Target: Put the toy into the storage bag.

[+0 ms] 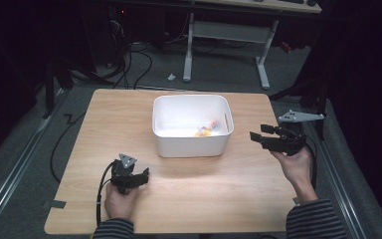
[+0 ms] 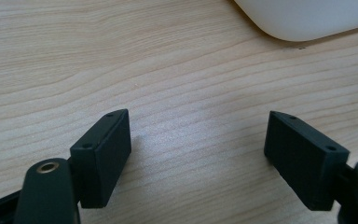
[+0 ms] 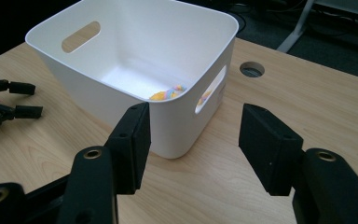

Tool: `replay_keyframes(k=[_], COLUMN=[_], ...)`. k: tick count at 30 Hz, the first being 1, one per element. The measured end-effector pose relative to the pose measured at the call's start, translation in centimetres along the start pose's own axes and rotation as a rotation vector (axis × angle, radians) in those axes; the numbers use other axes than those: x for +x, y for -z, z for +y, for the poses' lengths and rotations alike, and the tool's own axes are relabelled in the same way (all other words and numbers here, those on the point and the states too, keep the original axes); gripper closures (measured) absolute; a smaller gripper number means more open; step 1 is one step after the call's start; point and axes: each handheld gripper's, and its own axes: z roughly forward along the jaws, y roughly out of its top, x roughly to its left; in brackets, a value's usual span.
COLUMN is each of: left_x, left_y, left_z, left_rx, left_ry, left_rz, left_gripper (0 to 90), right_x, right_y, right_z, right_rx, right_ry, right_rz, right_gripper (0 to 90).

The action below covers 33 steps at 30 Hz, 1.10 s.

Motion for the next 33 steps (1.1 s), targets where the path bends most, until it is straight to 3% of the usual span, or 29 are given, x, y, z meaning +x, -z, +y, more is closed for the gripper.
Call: replay_keyframes(k=[7, 14, 19, 26, 33], left_x=[0.0, 0.0, 0.0, 0.0, 0.0], left_y=[0.0, 0.0, 0.0, 0.0, 0.0], left_z=[0.0, 0.0, 0.0, 0.0, 0.0], left_rx=[0.000, 0.000, 0.000, 0.000, 0.000], left_ry=[0.001, -0.002, -0.003, -0.005, -0.005], left_rz=[-0.001, 0.002, -0.001, -0.001, -0.001], left_gripper=[23.2, 23.2, 23.1, 23.1, 23.2], right_x=[0.0, -0.2, 0.4, 1.2, 1.1], right_y=[1.5, 2.5, 3.3, 4.4, 4.8], right_z=[-0.6, -2.0, -2.1, -2.8, -4.3], right_rx=[-0.038, -0.029, -0.059, -0.059, -0.040], right_ry=[-0.005, -0.024, -0.006, 0.012, -0.004], right_rz=[0.004, -0.001, 0.002, -0.004, -0.011], right_gripper=[43.9, 43.7, 43.7, 43.8, 43.7])
